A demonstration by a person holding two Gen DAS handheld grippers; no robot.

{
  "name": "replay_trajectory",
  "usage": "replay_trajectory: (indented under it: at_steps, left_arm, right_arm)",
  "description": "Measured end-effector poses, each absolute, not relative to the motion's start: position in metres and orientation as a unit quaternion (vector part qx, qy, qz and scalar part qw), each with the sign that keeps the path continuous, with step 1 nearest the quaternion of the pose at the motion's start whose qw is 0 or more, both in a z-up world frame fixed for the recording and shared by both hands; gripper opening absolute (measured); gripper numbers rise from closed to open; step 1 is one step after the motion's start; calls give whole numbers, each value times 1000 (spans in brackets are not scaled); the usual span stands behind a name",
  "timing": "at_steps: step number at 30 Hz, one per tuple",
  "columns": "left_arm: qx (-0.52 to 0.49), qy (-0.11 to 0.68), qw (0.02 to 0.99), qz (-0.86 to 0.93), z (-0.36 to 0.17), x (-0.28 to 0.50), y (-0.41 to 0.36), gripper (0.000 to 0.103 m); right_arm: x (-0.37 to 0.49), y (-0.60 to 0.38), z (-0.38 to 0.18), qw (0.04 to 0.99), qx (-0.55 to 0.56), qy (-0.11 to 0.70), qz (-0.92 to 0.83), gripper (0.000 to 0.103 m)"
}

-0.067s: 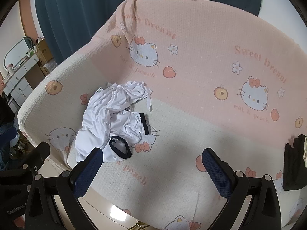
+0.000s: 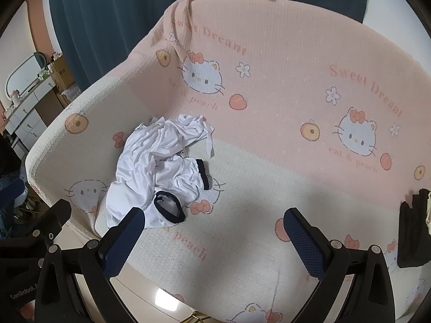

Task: Fold clothes
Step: 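Move both grippers toward the crumpled white garment on the cushion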

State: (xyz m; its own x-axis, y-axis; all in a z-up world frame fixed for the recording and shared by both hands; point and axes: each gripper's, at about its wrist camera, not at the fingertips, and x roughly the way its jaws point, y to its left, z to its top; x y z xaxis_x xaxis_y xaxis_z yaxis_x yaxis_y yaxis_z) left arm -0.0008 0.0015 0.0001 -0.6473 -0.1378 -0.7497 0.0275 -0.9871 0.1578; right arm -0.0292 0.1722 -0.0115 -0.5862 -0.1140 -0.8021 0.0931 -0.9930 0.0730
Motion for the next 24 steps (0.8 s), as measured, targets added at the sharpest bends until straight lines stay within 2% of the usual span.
replay_trajectory:
  at_steps: [11, 21, 24]
  left_arm:
    - [424, -60, 52, -902, -7, -10, -5, 103]
    - [438, -62, 84, -893, -22, -29, -15, 103]
    - [438, -54, 93, -893, -27, -34, -19, 103]
  right_arm:
    - [-34, 172, -16, 70, 454, -21, -888, 103]
    - [-50, 186, -41, 132, 484, -81, -861, 103]
    - [-50, 195, -55, 184, 477, -131, -850, 103]
